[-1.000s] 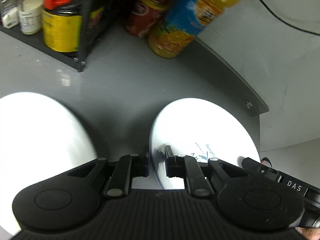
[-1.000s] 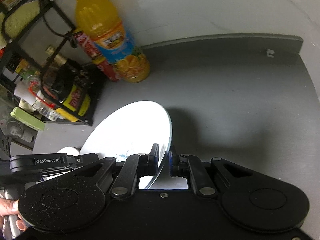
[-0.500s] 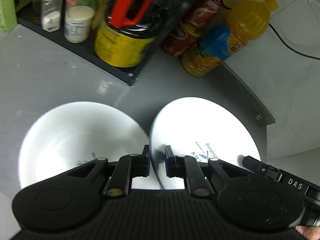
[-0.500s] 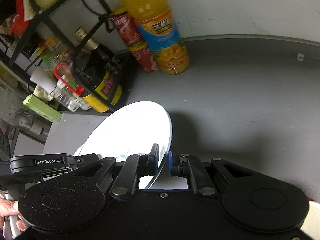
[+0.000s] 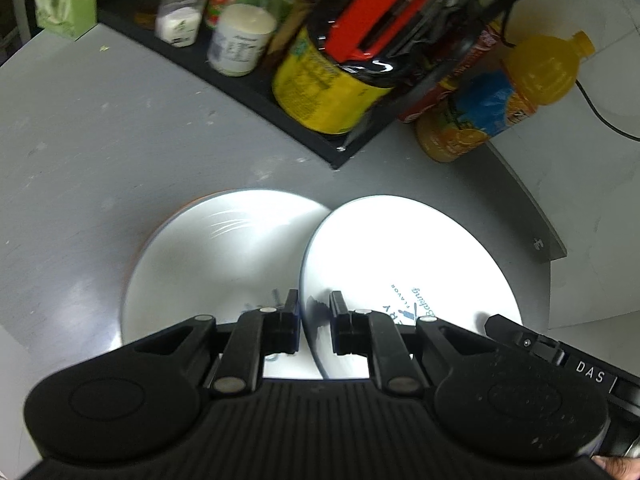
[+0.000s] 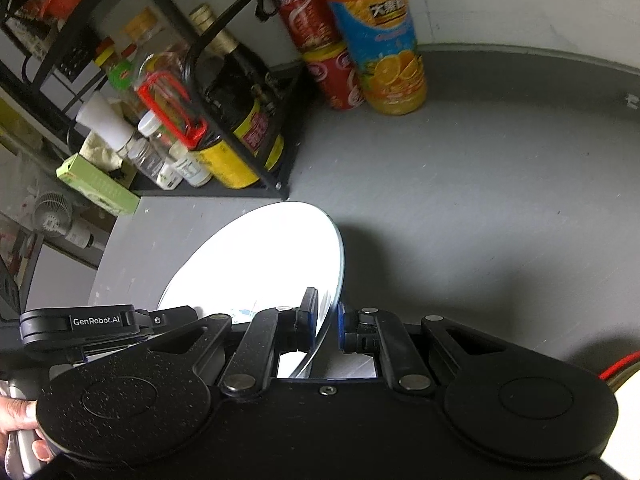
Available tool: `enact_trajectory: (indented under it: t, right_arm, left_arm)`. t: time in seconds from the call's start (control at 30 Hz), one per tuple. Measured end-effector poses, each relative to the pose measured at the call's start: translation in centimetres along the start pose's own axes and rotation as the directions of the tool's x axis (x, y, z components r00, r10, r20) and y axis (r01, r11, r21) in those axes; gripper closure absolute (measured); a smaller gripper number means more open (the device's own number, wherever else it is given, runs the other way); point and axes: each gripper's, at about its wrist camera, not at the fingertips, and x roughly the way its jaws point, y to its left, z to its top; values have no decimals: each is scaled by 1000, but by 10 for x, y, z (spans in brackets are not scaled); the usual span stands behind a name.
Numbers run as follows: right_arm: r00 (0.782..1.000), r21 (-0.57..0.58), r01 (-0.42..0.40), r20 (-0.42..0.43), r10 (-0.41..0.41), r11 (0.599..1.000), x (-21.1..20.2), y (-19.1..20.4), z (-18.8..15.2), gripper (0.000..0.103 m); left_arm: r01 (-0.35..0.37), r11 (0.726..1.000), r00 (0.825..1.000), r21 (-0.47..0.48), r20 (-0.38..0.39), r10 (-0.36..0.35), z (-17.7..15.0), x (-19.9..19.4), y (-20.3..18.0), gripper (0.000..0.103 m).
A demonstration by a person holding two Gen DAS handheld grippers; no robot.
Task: Organize plates and bowls
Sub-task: 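Carry the 'BAKERY' plate with both grippers onto the plate stack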
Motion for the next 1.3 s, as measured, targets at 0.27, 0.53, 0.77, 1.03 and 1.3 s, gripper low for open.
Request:
enact_trajectory:
  t: [0.27, 0.53, 0.77, 1.03, 1.3]
  right_arm:
    - [999, 8, 14, -30, -14, 1000, 12, 11, -14, 93]
    - [998, 13, 36, -59, -35, 999, 26, 20, -29, 93]
    - [994, -37, 86, -69, -88, 996, 39, 35, -44, 94]
    - [991, -57, 114, -61, -118, 992, 43, 41, -45, 94]
    - [987, -44, 137, -74, -140, 990, 49, 38, -49, 91]
  left_arm:
    - [-10, 1000, 1000, -16, -25, 9, -7, 1, 24, 91]
    - [-29, 999, 998, -22, -62, 27, -13, 12, 43, 90]
    - [-48, 998, 995, -32, -86, 45, -14, 19, 62, 89]
    - [-51, 998, 993, -33, -104, 47, -13, 23, 69, 87]
    - [-76, 997, 995, 19, -65, 78, -7, 10, 56, 86]
